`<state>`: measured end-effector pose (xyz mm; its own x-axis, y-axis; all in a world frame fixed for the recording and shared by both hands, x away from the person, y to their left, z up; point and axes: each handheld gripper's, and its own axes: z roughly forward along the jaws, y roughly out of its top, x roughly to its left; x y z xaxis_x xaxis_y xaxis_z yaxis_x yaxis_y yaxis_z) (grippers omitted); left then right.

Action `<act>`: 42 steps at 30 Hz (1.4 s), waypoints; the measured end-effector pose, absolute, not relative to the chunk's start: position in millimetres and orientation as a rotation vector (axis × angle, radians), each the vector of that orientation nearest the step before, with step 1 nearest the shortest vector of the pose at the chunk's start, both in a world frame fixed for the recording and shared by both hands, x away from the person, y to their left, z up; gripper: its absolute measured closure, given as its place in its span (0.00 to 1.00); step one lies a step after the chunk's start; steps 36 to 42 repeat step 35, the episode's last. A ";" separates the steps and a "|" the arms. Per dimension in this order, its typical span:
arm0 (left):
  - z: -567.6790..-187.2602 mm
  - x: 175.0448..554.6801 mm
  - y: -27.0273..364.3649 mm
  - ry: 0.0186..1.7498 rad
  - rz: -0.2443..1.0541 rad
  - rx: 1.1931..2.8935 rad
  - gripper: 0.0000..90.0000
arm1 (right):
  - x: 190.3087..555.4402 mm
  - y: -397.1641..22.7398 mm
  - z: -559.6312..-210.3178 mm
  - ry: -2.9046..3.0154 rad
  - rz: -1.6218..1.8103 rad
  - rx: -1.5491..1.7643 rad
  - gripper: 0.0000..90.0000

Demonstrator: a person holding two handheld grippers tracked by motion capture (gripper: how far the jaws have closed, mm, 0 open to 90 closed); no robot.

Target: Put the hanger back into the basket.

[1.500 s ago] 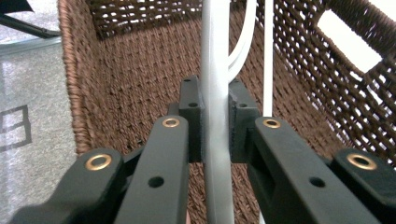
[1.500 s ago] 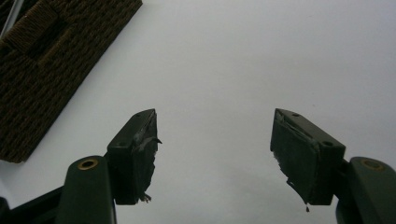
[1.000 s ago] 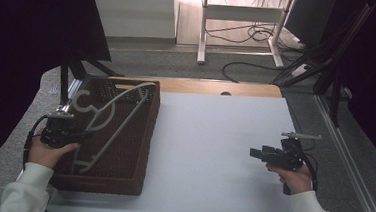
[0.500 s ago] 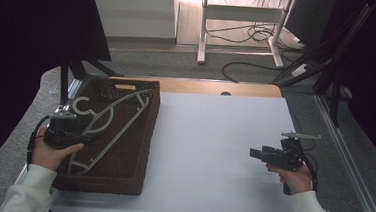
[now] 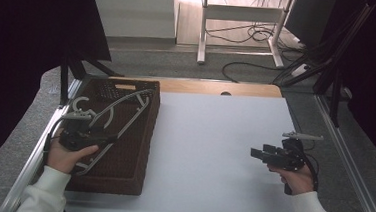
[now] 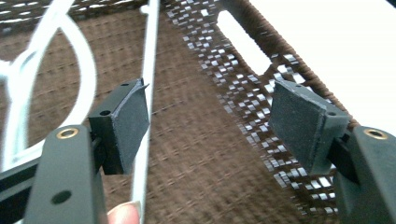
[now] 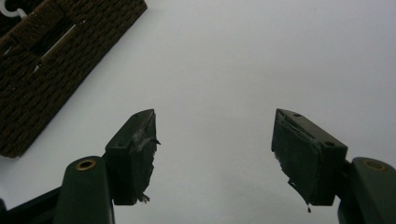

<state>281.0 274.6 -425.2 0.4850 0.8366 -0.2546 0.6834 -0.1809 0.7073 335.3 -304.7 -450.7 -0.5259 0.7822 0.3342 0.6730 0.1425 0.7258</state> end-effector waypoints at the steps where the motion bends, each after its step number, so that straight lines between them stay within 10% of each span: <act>1: -424.9 280.4 270.6 1.252 0.232 1.927 0.31 | 335.2 -303.9 -450.0 2.281 1.332 1.439 0.35; 42: -422.6 259.1 227.3 1.127 0.198 1.965 0.30 | 326.4 -287.2 -448.0 2.361 1.243 1.174 0.28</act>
